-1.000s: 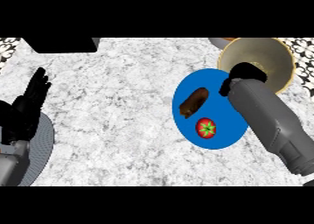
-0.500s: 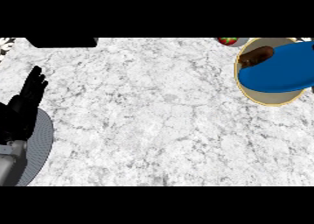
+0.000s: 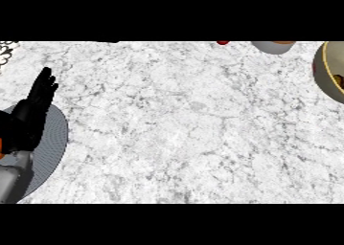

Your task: Pick the sweet potato from the plate and place it in the bowl

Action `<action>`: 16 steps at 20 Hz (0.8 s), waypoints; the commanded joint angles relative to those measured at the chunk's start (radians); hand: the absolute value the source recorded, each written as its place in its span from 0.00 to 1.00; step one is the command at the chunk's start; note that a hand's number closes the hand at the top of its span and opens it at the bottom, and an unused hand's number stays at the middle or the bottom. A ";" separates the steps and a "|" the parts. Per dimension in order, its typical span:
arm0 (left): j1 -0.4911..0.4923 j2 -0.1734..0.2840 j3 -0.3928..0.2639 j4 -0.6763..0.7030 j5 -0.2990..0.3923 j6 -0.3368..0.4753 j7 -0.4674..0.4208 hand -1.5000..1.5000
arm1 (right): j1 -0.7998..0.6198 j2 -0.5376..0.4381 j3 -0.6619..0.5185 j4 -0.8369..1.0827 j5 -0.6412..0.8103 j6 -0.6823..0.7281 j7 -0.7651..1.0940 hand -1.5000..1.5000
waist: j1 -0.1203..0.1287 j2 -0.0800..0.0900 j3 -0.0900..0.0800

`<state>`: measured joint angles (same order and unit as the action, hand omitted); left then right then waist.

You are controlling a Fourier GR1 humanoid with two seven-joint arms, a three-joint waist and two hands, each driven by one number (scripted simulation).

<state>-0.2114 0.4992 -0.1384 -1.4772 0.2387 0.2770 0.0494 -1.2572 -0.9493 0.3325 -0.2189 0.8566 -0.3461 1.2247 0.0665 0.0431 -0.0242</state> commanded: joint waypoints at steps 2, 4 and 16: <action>-0.014 0.001 -0.011 -0.009 -0.001 -0.015 0.001 0.50 | -0.071 -0.092 0.037 0.057 0.101 -0.144 0.262 1.00 | 0.035 0.008 -0.001; -0.023 -0.004 -0.016 -0.010 -0.008 -0.009 -0.001 0.50 | -0.101 -0.128 0.047 0.076 0.128 -0.157 0.262 1.00 | 0.041 0.008 -0.001; -0.034 -0.015 -0.042 -0.016 -0.011 -0.025 0.003 0.50 | -0.165 -0.216 0.069 0.187 0.199 -0.309 0.261 1.00 | 0.061 0.009 0.010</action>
<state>-0.2464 0.4873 -0.1713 -1.4947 0.2319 0.2559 0.0549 -1.4005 -1.1509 0.3907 -0.0533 1.0340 -0.5325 1.2243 0.1250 0.0525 -0.0152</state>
